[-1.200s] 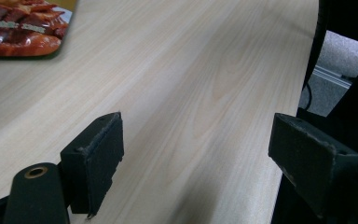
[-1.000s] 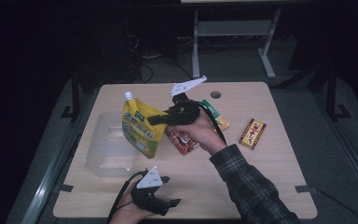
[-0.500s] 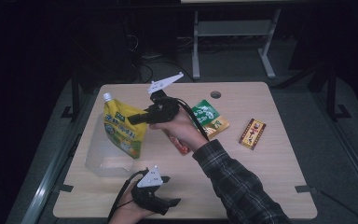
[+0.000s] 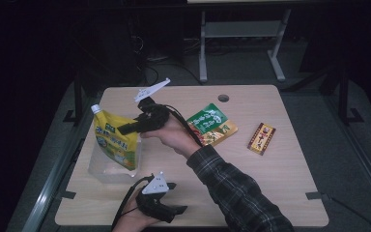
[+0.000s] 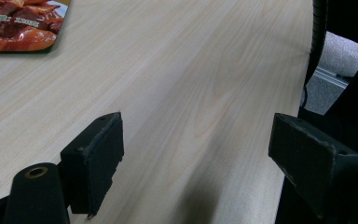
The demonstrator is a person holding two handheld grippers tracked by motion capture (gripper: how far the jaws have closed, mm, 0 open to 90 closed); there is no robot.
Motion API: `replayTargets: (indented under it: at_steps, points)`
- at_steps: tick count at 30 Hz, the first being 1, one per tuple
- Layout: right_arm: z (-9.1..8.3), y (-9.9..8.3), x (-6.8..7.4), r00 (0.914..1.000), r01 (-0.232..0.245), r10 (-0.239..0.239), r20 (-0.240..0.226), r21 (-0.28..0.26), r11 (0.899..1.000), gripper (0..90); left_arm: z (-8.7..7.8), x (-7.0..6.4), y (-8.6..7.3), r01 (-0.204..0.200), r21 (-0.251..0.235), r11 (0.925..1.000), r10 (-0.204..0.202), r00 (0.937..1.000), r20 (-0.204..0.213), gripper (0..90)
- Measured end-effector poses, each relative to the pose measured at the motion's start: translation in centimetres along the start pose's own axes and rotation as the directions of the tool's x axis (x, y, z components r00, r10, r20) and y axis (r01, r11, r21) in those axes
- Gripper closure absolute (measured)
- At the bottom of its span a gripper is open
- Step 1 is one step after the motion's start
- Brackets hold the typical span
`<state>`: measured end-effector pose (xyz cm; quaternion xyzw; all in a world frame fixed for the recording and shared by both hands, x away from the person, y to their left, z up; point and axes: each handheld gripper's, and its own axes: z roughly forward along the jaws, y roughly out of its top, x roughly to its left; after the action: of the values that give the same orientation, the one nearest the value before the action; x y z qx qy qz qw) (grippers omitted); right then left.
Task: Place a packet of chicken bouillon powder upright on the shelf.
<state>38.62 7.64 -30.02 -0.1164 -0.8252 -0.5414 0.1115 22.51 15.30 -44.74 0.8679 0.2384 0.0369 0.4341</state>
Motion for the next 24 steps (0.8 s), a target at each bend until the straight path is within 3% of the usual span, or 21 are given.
replayTargets:
  at_steps: [11,24]
  points:
    - [2.0,-0.5,0.0,0.9995,-0.008,0.01,-0.031,0.044,0.999,90.0,0.0,0.0,0.0,0.002,0.003,1.0,-0.002,1.0,0.001,17.5]
    - [3.9,-1.8,-0.6,0.9996,-0.011,0.014,-0.025,0.113,0.994,90.0,0.0,0.0,0.0,0.009,0.005,1.0,-0.009,1.0,0.003,17.5]
